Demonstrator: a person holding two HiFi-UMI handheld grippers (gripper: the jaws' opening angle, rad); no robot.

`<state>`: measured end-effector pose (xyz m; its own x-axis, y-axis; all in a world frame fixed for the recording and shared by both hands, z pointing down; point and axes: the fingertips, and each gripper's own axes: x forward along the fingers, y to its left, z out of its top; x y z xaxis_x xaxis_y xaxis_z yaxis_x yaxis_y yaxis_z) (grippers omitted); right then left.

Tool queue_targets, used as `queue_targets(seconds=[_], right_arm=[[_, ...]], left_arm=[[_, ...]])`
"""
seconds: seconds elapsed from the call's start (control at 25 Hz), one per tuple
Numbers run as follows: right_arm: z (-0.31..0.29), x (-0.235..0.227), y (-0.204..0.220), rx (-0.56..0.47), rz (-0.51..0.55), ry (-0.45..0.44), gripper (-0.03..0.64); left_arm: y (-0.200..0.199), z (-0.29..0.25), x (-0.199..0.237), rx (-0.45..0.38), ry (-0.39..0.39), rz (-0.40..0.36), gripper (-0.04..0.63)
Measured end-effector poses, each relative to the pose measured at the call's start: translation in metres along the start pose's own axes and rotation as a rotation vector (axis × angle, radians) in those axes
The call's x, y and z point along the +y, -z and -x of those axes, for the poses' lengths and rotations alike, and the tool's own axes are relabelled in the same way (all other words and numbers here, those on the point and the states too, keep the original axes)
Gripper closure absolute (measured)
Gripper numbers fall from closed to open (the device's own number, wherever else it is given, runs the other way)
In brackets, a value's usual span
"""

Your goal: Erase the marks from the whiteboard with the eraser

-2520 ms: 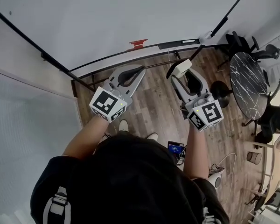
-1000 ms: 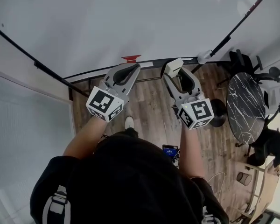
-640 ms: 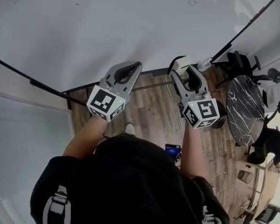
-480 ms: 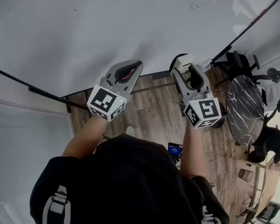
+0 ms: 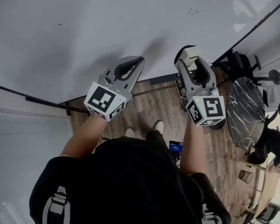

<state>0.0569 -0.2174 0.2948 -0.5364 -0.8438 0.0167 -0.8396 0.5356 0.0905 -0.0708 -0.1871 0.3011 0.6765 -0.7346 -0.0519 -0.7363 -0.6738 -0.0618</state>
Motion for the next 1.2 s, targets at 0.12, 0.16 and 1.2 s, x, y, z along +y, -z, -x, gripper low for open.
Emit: queue_targets(seconds=[0.12, 0.16, 1.2], right_arm=[[-0.014, -0.012, -0.007, -0.004, 0.022, -0.018, 0.396], [-0.019, -0.015, -0.010, -0.008, 0.033, -0.026, 0.396], [-0.090, -0.054, -0.055, 0.012, 0.204, -0.010, 0.394]], left_arm=[[-0.005, -0.014, 0.003, -0.003, -0.026, -0.010, 0.589], [-0.007, -0.018, 0.005, -0.005, -0.036, -0.013, 0.589], [-0.019, -0.058, 0.025, -0.014, -0.157, -0.030, 0.589]])
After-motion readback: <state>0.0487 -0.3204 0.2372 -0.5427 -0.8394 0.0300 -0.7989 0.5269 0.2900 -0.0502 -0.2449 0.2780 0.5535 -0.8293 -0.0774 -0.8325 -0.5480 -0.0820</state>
